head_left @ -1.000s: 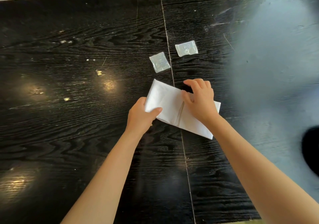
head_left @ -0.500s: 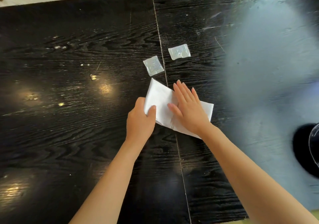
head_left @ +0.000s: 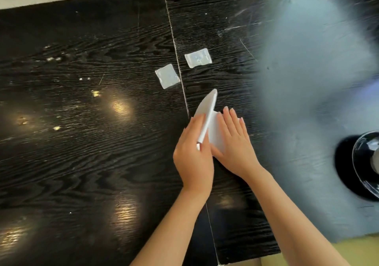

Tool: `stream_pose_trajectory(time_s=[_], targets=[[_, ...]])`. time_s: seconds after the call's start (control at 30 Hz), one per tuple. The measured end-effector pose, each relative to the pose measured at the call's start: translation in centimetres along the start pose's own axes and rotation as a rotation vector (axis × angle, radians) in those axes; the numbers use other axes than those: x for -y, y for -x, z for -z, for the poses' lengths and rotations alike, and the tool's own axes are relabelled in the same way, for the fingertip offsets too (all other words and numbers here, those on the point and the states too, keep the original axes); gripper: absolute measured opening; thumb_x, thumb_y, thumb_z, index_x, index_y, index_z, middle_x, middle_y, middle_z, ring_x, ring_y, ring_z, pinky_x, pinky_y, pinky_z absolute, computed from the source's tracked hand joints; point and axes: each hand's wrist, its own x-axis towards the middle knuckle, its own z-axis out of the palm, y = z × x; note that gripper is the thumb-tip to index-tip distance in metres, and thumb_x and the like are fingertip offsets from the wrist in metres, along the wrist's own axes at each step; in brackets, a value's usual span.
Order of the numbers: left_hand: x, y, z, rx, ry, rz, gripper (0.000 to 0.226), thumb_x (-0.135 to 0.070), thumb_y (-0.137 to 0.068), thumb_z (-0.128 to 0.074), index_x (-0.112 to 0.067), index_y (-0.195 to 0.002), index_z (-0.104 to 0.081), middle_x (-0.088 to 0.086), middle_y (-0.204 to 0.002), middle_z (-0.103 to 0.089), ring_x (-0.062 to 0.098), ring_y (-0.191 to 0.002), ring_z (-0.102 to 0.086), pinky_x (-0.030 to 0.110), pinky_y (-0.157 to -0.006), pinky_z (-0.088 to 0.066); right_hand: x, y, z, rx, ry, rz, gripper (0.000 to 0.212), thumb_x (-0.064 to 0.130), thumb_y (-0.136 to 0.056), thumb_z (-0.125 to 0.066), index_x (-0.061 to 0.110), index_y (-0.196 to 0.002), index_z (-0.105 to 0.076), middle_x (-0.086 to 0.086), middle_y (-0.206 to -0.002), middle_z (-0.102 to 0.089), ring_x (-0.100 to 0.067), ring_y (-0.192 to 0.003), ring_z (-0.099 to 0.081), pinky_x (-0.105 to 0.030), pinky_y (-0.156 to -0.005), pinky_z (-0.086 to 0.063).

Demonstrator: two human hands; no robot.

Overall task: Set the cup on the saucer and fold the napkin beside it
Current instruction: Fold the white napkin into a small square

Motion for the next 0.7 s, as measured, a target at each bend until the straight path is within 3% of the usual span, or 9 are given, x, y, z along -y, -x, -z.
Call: stream_pose_trajectory(time_s=[0.07,0.13,0.17,0.27,0.37,0.5,0.7], targets=[[0.5,1.0,-1.6,0.015,-0.058,-0.107,0.039,-0.001,-0.084,-0.062,-0.009,-0.122,-0.061,0.005,-0.120,-0.066,0.018,-0.117,-0.059,0.039,-0.104,-0.043,-0.5,0.3,1.5,-0.008,-0.513,-0.071,0.051,0.023,-0.095,-0.039,0.018,-0.145,-0.029,-0.004,-0.157,-0.019,-0.011,-0.145,-0.008,-0.031,-0.120,-0.005],[1.1,1.8,-2.8,0.051,-0.129,-0.195,0.040,0.001,-0.081,-0.060,-0.009,-0.120,-0.062,0.006,-0.121,-0.066,0.020,-0.119,-0.057,0.040,-0.109,-0.036,-1.2,0.8,3.4,-0.120,-0.994,-0.237,0.041,0.008,-0.095,-0.039,0.018,-0.133,-0.050,0.000,-0.144,-0.046,-0.006,-0.135,-0.037,-0.026,-0.113,-0.029],[1.4,2.1,-3.2,0.075,-0.154,-0.230,0.039,-0.003,-0.082,-0.056,-0.011,-0.120,-0.063,0.005,-0.122,-0.065,0.019,-0.121,-0.055,0.040,-0.110,-0.032,-1.5,0.8,4.0,-0.186,-1.095,-0.293,0.037,0.007,-0.095,-0.039,0.015,-0.127,-0.057,0.000,-0.135,-0.055,-0.007,-0.126,-0.048,-0.026,-0.108,-0.038],[2.3,2.9,-4.2,0.149,-0.232,-0.327,0.040,-0.009,-0.082,-0.053,-0.014,-0.120,-0.063,0.005,-0.127,-0.062,0.021,-0.125,-0.052,0.043,-0.113,-0.026,-2.0,0.3,4.7,-0.238,-1.011,-0.352,0.029,0.018,-0.095,-0.043,0.016,-0.116,-0.064,0.002,-0.119,-0.065,-0.010,-0.110,-0.060,-0.033,-0.094,-0.050],[3.3,3.6,-4.7,0.198,-0.304,-0.424,0.042,-0.006,-0.080,-0.062,-0.013,-0.121,-0.062,0.005,-0.130,-0.060,0.022,-0.129,-0.048,0.044,-0.116,-0.019,-2.4,-0.5,4.8,-0.220,-0.881,-0.372,0.027,0.029,-0.093,-0.049,0.021,-0.116,-0.063,0.008,-0.113,-0.066,-0.005,-0.102,-0.061,-0.024,-0.089,-0.049],[4.1,4.1,-4.7,0.224,-0.336,-0.497,0.037,-0.015,-0.084,-0.063,-0.014,-0.121,-0.063,0.006,-0.131,-0.060,0.024,-0.131,-0.046,0.044,-0.117,-0.018,-2.9,-0.8,4.2,-0.225,-0.754,-0.319,0.019,0.020,-0.089,-0.057,0.022,-0.105,-0.066,0.009,-0.104,-0.067,-0.001,-0.093,-0.060,-0.006,-0.076,-0.044],[4.1,3.9,-3.7,0.392,-0.462,-0.481,0.044,-0.035,-0.089,-0.053,-0.015,-0.128,-0.055,0.006,-0.138,-0.054,0.023,-0.136,-0.039,0.047,-0.117,-0.015,-2.8,-0.3,3.3,-0.292,-0.614,-0.239,0.018,0.011,-0.088,-0.055,0.021,-0.098,-0.066,0.011,-0.095,-0.061,-0.006,-0.090,-0.056,-0.012,-0.074,-0.044]])
